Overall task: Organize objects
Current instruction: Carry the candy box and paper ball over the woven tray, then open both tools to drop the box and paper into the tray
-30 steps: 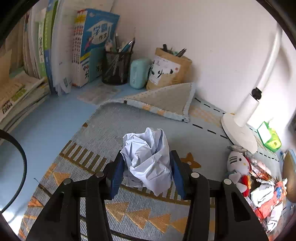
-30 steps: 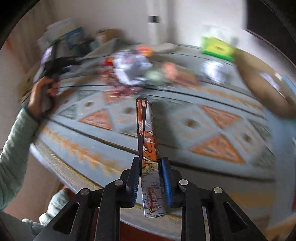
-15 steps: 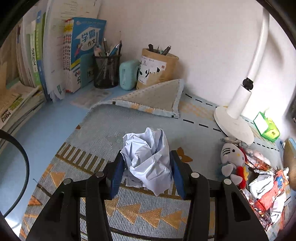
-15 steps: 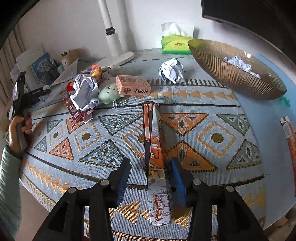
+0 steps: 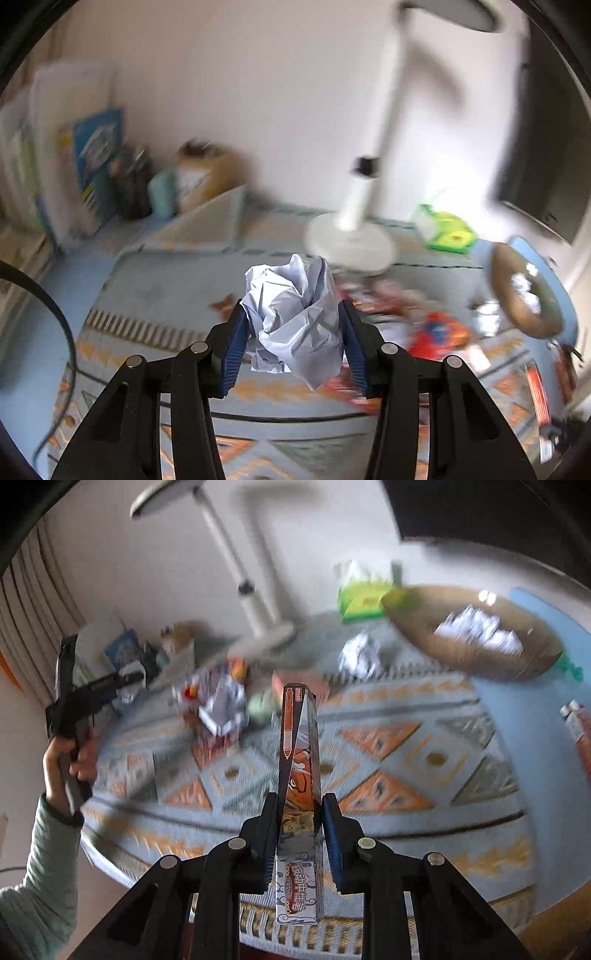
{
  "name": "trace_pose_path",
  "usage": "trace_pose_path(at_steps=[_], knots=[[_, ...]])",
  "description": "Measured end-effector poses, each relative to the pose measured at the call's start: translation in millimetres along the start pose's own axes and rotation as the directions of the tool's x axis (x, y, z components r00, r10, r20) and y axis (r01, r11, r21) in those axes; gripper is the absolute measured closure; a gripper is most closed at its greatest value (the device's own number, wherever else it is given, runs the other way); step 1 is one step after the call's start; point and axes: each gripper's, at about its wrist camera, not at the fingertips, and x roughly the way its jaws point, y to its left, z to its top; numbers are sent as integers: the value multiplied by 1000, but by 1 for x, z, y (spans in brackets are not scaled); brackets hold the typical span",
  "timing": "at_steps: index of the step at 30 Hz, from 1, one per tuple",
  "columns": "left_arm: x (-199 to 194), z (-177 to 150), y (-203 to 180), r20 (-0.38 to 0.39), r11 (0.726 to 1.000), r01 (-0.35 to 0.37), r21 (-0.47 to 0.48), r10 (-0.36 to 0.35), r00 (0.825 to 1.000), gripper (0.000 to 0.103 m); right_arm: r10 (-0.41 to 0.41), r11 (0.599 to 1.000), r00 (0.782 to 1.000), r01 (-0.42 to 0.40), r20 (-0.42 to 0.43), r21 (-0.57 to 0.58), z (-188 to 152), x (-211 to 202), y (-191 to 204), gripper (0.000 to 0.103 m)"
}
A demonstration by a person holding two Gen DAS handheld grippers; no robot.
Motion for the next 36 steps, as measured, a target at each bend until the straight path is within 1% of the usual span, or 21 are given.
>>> trace_pose_path(at_steps=[1,4,7,9,10,11,12,13,16,19,20,21,23,24,27,29,31,32,33,34,36], knots=[[-9,7,-18,12,999,26,31,-27,1000,58,-6,1000,1000,6,26,6,3,-6,-4,80],[-21,15,-61,5,992,104,72,-105,994,58,-86,996,990,83,112,34,8,-25,-21,80],[-25,20,-103,-28,979,178,103,-176,984,58,-91,992,987,78,136,97,14,-32,-43,80],[-24,27,-137,-64,960,252,123,-245,967,58,-118,987,979,98,164,125,26,-41,-59,80],[-21,35,-158,-96,944,307,120,-297,950,58,-138,984,973,114,187,135,35,-47,-66,80],[-18,39,-169,-113,935,335,113,-323,940,58,-157,981,964,126,213,149,43,-54,-74,80],[-14,45,-184,-138,922,372,103,-357,924,58,-172,976,954,132,246,172,53,-64,-85,80],[-7,54,-203,-165,905,418,82,-401,901,58,-183,972,944,131,276,195,61,-72,-95,80],[11,72,-244,-192,872,487,47,-471,861,58,-234,953,909,145,345,264,92,-88,-124,80],[32,81,-280,-196,863,502,50,-484,853,58,-280,939,889,174,363,297,116,-90,-142,80],[39,81,-290,-202,861,506,59,-486,850,58,-281,935,890,170,358,310,125,-87,-150,80],[47,80,-301,-207,856,512,68,-490,847,58,-265,934,899,150,349,323,131,-84,-157,80],[61,77,-319,-218,852,517,78,-491,843,58,-187,932,921,56,341,359,138,-79,-173,80],[68,76,-326,-224,854,515,80,-488,844,58,-173,925,926,35,336,379,141,-75,-180,80],[89,70,-342,-239,858,510,59,-484,842,58,-201,907,929,56,311,417,148,-64,-195,80],[101,69,-351,-233,859,510,42,-488,841,58,-199,897,938,58,283,438,153,-55,-205,80],[107,67,-355,-208,855,518,29,-502,839,47,-200,891,941,59,272,449,158,-46,-211,79],[113,66,-356,-217,853,522,7,-508,834,31,-196,894,943,59,269,443,158,-44,-213,75],[117,67,-356,-223,855,519,-7,-507,832,23,-195,897,947,67,256,437,160,-39,-214,69],[121,65,-354,-226,855,518,-35,-512,829,23,-199,900,951,82,237,428,162,-34,-214,59],[127,63,-354,-237,851,522,-48,-518,822,23,-218,902,947,104,234,418,159,-30,-215,55]])
